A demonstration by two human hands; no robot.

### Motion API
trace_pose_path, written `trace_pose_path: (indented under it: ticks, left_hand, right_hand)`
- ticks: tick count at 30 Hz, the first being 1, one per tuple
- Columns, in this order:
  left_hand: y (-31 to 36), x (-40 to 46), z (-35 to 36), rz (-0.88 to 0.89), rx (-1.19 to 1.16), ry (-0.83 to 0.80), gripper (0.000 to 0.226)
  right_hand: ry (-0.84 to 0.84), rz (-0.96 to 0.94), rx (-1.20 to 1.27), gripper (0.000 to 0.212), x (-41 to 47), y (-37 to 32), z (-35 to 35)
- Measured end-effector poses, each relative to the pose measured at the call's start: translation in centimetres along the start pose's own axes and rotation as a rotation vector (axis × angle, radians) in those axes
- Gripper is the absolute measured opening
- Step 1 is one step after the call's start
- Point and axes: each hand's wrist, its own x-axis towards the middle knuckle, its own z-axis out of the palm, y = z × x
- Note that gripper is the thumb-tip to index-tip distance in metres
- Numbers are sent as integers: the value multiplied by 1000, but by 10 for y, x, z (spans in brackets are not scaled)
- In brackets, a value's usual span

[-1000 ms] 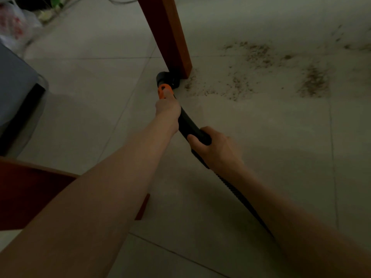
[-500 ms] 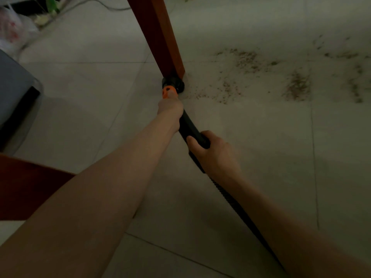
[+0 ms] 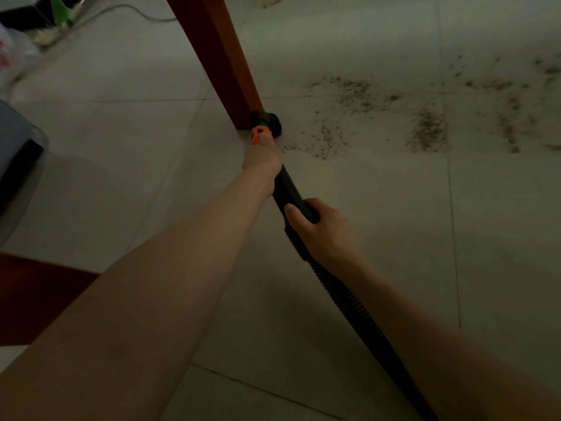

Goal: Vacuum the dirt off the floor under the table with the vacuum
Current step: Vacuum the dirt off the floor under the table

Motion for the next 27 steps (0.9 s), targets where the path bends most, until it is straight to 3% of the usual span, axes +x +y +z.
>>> trace_pose_path:
  ticks: [4,13,21,27]
  left_hand:
    - [-11,1,-6,-13,-11,28,56]
    - [-41,8,-56,-139,-110,177,55]
    - [-55,4,-74,-140,-81,136,56]
    - [-54,-1,-72,-114,-30,92,56]
  right_hand:
    - [-55,-13,50,22,-8,3,2]
    - [-251,-46,-102,28,-10,-17,29]
    - [-299,8,-71,34,-36,-25,47]
    - [-346,106,36,27,-43,-30,38]
